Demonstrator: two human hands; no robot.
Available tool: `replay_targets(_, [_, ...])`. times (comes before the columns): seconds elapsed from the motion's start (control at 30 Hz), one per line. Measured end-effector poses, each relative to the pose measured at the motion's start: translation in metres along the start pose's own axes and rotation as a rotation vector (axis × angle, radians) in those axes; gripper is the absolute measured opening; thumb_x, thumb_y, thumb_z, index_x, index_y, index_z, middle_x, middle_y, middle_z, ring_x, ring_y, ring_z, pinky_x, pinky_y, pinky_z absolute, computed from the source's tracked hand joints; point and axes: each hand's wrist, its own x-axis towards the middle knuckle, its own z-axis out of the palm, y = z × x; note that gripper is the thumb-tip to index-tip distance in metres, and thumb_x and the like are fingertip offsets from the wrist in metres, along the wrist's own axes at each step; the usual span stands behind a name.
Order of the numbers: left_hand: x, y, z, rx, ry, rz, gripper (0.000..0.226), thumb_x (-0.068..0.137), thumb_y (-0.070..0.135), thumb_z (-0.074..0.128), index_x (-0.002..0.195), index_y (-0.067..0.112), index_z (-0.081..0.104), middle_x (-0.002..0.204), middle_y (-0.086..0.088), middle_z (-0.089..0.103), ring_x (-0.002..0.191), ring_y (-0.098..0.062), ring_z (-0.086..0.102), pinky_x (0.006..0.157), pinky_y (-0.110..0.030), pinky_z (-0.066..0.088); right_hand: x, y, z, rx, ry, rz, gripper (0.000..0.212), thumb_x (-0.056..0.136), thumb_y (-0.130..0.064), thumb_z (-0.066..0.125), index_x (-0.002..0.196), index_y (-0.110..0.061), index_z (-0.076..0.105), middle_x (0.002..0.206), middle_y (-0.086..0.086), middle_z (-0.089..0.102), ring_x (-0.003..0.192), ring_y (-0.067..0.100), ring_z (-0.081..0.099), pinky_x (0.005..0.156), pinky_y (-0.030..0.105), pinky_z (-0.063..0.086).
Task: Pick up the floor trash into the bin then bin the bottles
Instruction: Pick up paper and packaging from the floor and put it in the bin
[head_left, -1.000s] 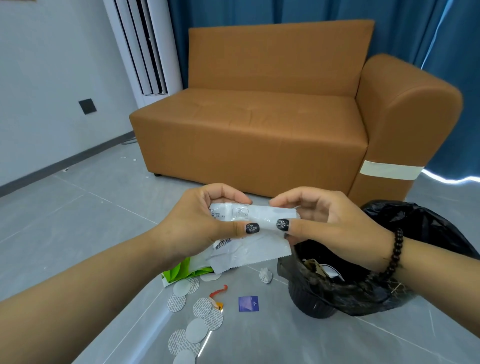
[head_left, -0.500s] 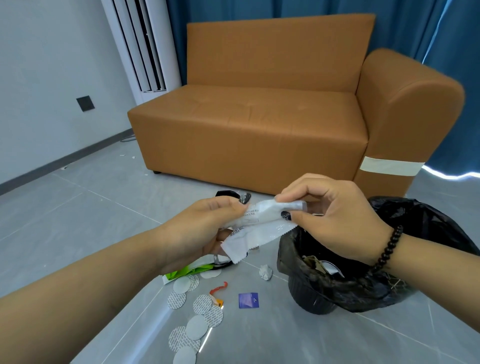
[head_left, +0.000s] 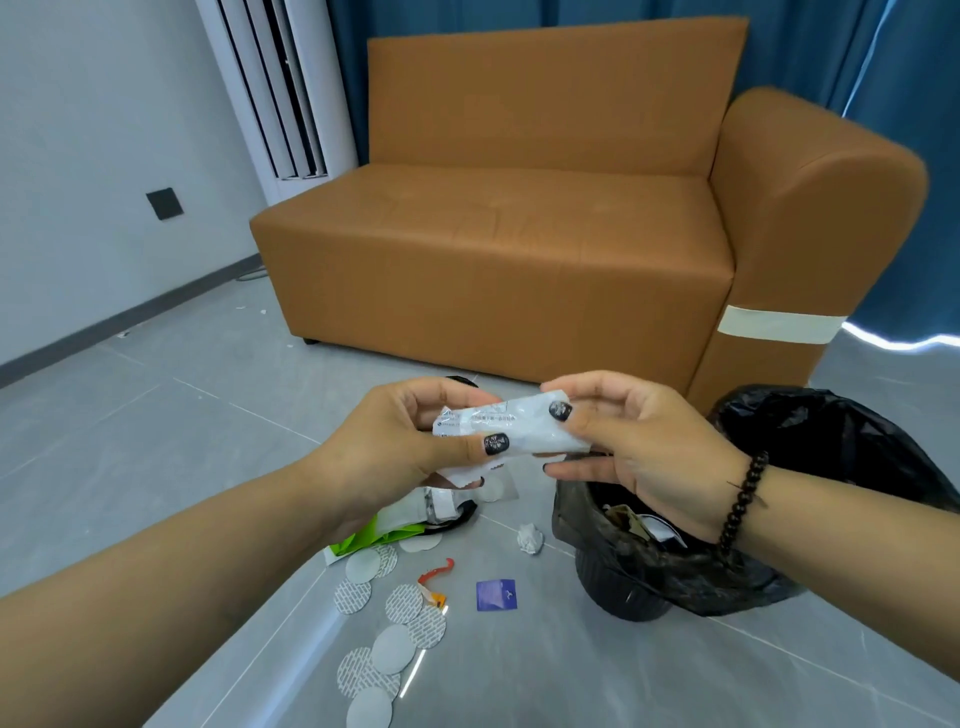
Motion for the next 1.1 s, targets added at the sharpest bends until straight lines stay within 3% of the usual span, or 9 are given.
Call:
replay_targets(0.13, [0.004,-0.011,0.004,0.023,-0.019,-0.119,0.026,0.076,0.002,0.075,0.100,0.011,0.071,0.089,-0.010,0.074,0.072,-0.018,0.066,0.072,-0.034,0.056,0.006,0.016,0.004,-0.066,0.128,0.021,0.017,0.084,0.011,0.059,0.093,-0.003,0.064,0.093,0.015,0.067,0.076,0.024,0.069,0.061,0.031,0.060])
replay_targets(0.3, [0.022,-0.027,0.012,-0.110,0.051,-0.269,0.032,0.084,0.003,0.069,0.115,0.008,0.060,0.099,-0.013,0.073,0.082,-0.018,0.072,0.069,-0.026,0.060,0.025,0.023,-0.013,-0.223,0.232,-0.036,0.012,0.083,0.007,0.063,0.086,-0.005,0.065,0.095,0.017,0.067,0.075,0.023,0.068,0.058,0.030,0.060])
replay_targets(0.47, [0.049,-0.052,0.021,0.036,0.049,-0.370,0.042,0.088,0.010,0.066,0.126,0.013,0.048,0.107,-0.018,0.068,0.092,-0.021,0.071,0.073,-0.031,0.060,0.056,0.045,-0.061,-0.525,0.535,-0.036,0.016,0.085,-0.002,0.063,0.077,-0.016,0.064,0.087,0.005,0.065,0.078,0.024,0.068,0.065,0.038,0.060])
replay_targets(0.57, [0.061,-0.064,0.041,0.162,-0.065,-0.422,0.043,0.090,0.013,0.064,0.128,0.015,0.045,0.112,-0.016,0.065,0.092,-0.022,0.070,0.080,-0.035,0.059,0.071,0.060,-0.092,-0.802,0.648,0.051,0.009,0.085,-0.005,0.059,0.087,-0.013,0.061,0.095,0.006,0.062,0.091,0.026,0.063,0.077,0.040,0.057])
replay_targets(0.67, [0.073,-0.078,0.071,0.323,-0.248,-0.401,0.048,0.090,0.013,0.063,0.131,0.015,0.040,0.118,-0.014,0.063,0.103,-0.027,0.066,0.086,-0.037,0.056,0.076,0.072,-0.117,-0.992,0.644,0.150,0.011,0.088,-0.007,0.053,0.099,-0.006,0.057,0.102,0.013,0.058,0.091,0.028,0.058,0.077,0.036,0.053])
replay_targets(0.73, [0.084,-0.095,0.094,0.507,-0.333,-0.290,0.043,0.090,0.017,0.060,0.129,0.014,0.043,0.119,-0.010,0.062,0.106,-0.028,0.062,0.089,-0.039,0.054,0.080,0.081,-0.127,-1.055,0.620,0.165,0.010,0.089,-0.007,0.053,0.100,-0.006,0.054,0.099,0.016,0.058,0.084,0.028,0.058,0.072,0.037,0.054])
replay_targets(0.87, [0.118,-0.142,0.131,0.796,-0.238,-0.195,0.031,0.094,0.030,0.047,0.115,0.007,0.050,0.116,-0.014,0.060,0.099,-0.028,0.058,0.079,-0.035,0.049,0.089,0.096,-0.138,-1.198,0.530,0.179,0.005,0.091,-0.005,0.053,0.094,-0.007,0.051,0.087,0.017,0.059,0.073,0.032,0.059,0.064,0.039,0.054])
replay_targets(1.0, [0.141,-0.167,0.150,0.408,-0.070,-0.522,0.044,0.095,0.042,0.043,0.124,0.009,0.042,0.116,-0.013,0.060,0.096,-0.028,0.064,0.069,-0.032,0.053,0.103,0.113,-0.148,-1.297,0.498,0.195,0.008,0.089,-0.006,0.053,0.096,-0.010,0.052,0.086,0.013,0.059,0.073,0.031,0.059,0.058,0.034,0.048])
replay_targets(1.1, [0.151,-0.178,0.161,0.161,-0.059,-0.633,0.044,0.095,0.042,0.045,0.125,0.010,0.046,0.113,-0.015,0.065,0.093,-0.030,0.068,0.062,-0.033,0.055,0.118,0.131,-0.157,-1.323,0.461,0.265,0.012,0.087,-0.004,0.053,0.097,-0.008,0.058,0.084,0.011,0.060,0.069,0.028,0.054,0.053,0.029,0.042])
